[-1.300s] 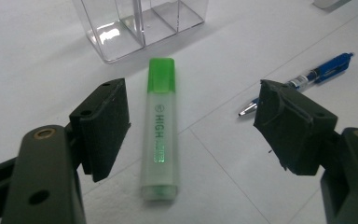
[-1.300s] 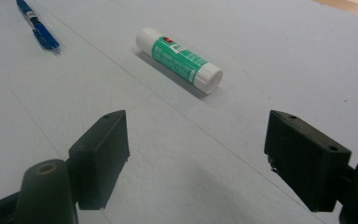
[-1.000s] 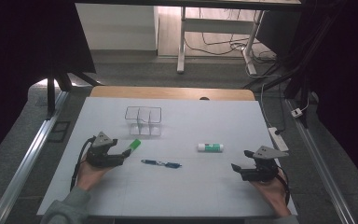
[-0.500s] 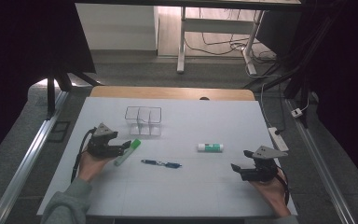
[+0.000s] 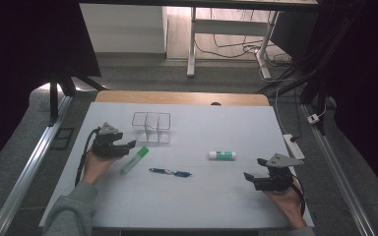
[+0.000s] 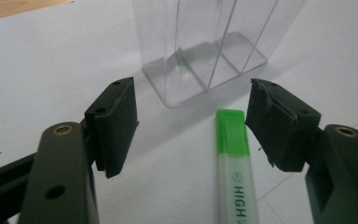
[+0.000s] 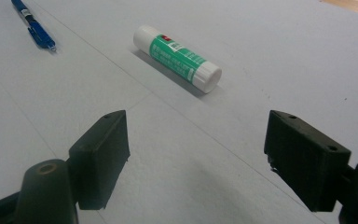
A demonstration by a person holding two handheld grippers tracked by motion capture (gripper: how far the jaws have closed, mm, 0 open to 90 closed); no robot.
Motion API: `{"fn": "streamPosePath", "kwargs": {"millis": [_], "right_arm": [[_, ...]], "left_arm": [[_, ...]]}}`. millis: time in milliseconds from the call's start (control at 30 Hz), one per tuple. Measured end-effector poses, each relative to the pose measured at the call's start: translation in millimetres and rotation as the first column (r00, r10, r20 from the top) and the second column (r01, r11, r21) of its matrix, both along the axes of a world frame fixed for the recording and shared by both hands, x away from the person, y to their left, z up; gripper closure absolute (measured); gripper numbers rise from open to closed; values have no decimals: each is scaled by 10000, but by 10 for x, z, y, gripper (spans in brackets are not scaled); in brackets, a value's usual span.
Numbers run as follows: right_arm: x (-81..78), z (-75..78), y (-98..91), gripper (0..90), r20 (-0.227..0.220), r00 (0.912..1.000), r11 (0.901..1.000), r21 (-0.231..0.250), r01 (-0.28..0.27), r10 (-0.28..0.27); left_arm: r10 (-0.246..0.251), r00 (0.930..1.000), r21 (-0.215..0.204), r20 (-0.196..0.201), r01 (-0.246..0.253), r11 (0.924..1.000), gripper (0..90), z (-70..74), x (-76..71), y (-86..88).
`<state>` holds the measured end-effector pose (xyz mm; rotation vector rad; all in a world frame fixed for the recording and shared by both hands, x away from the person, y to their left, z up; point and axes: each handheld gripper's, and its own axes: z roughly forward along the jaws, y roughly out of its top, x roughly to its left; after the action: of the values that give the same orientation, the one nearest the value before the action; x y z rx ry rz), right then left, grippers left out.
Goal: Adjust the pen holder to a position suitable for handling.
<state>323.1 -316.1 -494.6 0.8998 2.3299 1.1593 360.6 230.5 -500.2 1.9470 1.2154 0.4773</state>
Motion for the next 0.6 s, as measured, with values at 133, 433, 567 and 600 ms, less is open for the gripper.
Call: {"fn": "streamPosePath", "kwargs": {"millis": [133,433,567,600], "right_arm": [[6,-8,-4,217,-23,10000,10000,-15,19,-19],[8,-10,-3,217,-29,10000,10000,-14,11,-11],[8,-10,3,218,-55,10000,10000,-34,-38,38],[7,-10,4,218,-46,10000,10000,-64,-20,20]], "left_arm": [[181,9998,39,-76,-181,9998,362,-18,82,26],[727,9973,217,-97,-725,9971,536,-97,209,67],[873,9961,238,-150,-870,9959,611,-121,252,71],[916,9956,282,-178,-911,9954,632,-131,286,62]]}}
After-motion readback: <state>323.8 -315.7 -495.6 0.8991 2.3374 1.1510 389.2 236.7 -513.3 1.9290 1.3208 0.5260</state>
